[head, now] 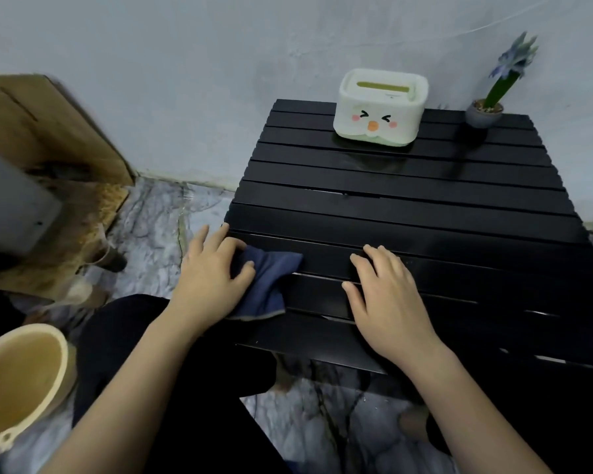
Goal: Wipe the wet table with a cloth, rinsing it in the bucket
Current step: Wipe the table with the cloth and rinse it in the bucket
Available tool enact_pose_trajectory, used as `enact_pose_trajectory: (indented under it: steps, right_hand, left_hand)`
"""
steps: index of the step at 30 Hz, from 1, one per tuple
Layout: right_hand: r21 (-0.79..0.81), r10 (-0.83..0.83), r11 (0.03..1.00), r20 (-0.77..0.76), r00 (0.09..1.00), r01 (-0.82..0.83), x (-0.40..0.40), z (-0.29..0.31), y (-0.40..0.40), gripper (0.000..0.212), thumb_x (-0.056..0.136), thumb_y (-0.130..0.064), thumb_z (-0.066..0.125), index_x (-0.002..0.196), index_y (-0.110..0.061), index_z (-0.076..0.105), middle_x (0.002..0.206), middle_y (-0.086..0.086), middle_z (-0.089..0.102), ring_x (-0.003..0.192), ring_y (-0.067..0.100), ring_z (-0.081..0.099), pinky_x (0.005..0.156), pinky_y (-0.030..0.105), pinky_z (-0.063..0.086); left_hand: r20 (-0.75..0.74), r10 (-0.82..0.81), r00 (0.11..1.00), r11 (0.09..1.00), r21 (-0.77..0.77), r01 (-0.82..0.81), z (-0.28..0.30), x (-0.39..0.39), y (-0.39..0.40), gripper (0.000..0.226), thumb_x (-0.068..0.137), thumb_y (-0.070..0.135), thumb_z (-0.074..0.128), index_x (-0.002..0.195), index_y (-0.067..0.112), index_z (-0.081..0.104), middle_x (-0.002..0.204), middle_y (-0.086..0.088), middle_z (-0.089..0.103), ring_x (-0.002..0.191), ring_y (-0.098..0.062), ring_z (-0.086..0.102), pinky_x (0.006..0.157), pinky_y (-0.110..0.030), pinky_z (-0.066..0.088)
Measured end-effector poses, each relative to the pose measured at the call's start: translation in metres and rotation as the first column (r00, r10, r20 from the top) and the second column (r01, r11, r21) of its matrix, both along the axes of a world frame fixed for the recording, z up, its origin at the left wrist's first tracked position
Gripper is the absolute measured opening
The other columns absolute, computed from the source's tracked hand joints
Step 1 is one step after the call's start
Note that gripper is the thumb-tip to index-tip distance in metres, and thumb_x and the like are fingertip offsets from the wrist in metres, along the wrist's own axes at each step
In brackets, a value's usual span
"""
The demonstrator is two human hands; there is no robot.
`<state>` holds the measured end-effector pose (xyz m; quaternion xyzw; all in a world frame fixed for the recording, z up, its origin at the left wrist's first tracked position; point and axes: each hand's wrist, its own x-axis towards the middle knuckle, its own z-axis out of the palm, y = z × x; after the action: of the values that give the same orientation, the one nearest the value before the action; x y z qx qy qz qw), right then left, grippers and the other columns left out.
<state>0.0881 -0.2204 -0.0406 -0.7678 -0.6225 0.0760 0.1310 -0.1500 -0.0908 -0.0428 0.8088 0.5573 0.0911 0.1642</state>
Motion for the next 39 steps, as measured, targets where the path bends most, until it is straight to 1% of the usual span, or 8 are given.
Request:
enact_pose_trajectory:
  steps: [6, 9, 14, 18, 21, 24, 31, 39]
  right_hand:
    - [0.017, 0.008, 1.0, -0.004, 1.0, -0.008, 0.001, -0.002, 0.0, 0.041, 0.099, -0.029, 0.055, 0.134, -0.007, 0.056, 0.143, 0.016, 0.051, 0.139, 0.035, 0.041, 0.113, 0.049, 0.035]
    - [0.007, 0.023, 1.0, -0.001, 1.0, -0.023, 0.004, -0.001, -0.001, 0.042, 0.099, -0.03, 0.054, 0.135, -0.008, 0.055, 0.145, 0.015, 0.05, 0.14, 0.035, 0.04, 0.114, 0.048, 0.034]
    - [0.007, 0.037, 0.999, 0.005, 0.999, -0.037, 0.006, 0.0, -0.001, 0.041, 0.099, -0.027, 0.055, 0.135, -0.007, 0.056, 0.144, 0.016, 0.051, 0.139, 0.035, 0.041, 0.112, 0.048, 0.036]
    - [0.0, 0.04, 0.999, 0.009, 0.999, -0.04, 0.007, 0.0, 0.0, 0.042, 0.099, -0.025, 0.053, 0.137, -0.008, 0.054, 0.144, 0.016, 0.05, 0.139, 0.035, 0.04, 0.113, 0.047, 0.035]
    - [0.006, 0.043, 0.999, 0.012, 0.999, -0.043, 0.007, -0.001, 0.0, 0.041, 0.099, -0.025, 0.053, 0.136, -0.008, 0.055, 0.144, 0.016, 0.05, 0.138, 0.035, 0.041, 0.112, 0.048, 0.037]
    - [0.014, 0.036, 0.999, 0.017, 0.999, -0.036, 0.006, -0.003, 0.0, 0.04, 0.099, -0.025, 0.053, 0.136, -0.008, 0.055, 0.144, 0.016, 0.051, 0.138, 0.035, 0.042, 0.112, 0.049, 0.037]
    - [0.027, 0.026, 0.999, 0.009, 1.0, -0.027, 0.005, -0.006, 0.0, 0.04, 0.099, -0.024, 0.053, 0.136, -0.007, 0.055, 0.144, 0.016, 0.05, 0.139, 0.036, 0.041, 0.112, 0.051, 0.037]
    - [0.021, 0.04, 0.999, 0.006, 0.999, -0.041, 0.007, -0.006, -0.001, 0.044, 0.101, -0.028, 0.049, 0.141, -0.009, 0.051, 0.148, 0.015, 0.046, 0.142, 0.033, 0.037, 0.116, 0.048, 0.033]
  left_hand:
    - [0.334, 0.009, 0.943, 0.995, -0.092, 0.023, 0.027, 0.003, 0.001, 0.014, 0.077, 0.031, 0.056, 0.087, 0.023, 0.052, 0.084, 0.005, 0.061, 0.083, -0.022, 0.059, 0.077, -0.037, 0.05]
    - [0.457, -0.04, 0.888, 0.997, -0.038, 0.065, 0.047, 0.012, -0.008, 0.017, 0.087, 0.007, 0.059, 0.094, 0.019, 0.051, 0.087, 0.005, 0.061, 0.085, -0.015, 0.059, 0.073, -0.017, 0.044]
    - [0.592, -0.194, 0.782, 0.969, -0.01, 0.248, 0.082, 0.033, -0.029, 0.016, 0.091, 0.002, 0.058, 0.1, 0.014, 0.055, 0.093, 0.009, 0.063, 0.089, -0.006, 0.061, 0.078, -0.017, 0.045]
    - [0.765, -0.033, 0.643, 0.933, -0.207, 0.295, 0.09, 0.028, -0.032, 0.016, 0.091, 0.014, 0.058, 0.106, 0.011, 0.057, 0.096, -0.009, 0.066, 0.088, -0.013, 0.058, 0.078, -0.027, 0.045]
    - [0.585, 0.023, 0.811, 0.942, -0.285, 0.179, 0.063, 0.008, -0.024, 0.027, 0.087, 0.025, 0.064, 0.11, 0.014, 0.057, 0.097, -0.006, 0.066, 0.089, -0.012, 0.061, 0.081, -0.029, 0.046]
    - [0.014, -0.043, 0.999, 0.998, 0.035, 0.042, 0.033, -0.008, -0.03, 0.055, 0.084, 0.045, 0.053, 0.128, 0.013, 0.052, 0.122, -0.007, 0.059, 0.113, -0.029, 0.055, 0.096, -0.042, 0.045]
    - [-0.061, -0.218, 0.974, 0.969, 0.104, 0.223, 0.005, 0.037, -0.071, 0.064, 0.1, 0.056, 0.016, 0.157, 0.026, 0.011, 0.165, 0.005, 0.001, 0.152, -0.015, -0.009, 0.123, -0.045, 0.0]
    - [-0.183, -0.19, 0.965, 0.971, 0.11, 0.212, -0.013, 0.041, -0.073, 0.075, 0.096, 0.065, 0.007, 0.157, 0.02, 0.008, 0.165, -0.004, 0.003, 0.152, -0.019, -0.003, 0.122, -0.046, 0.0]
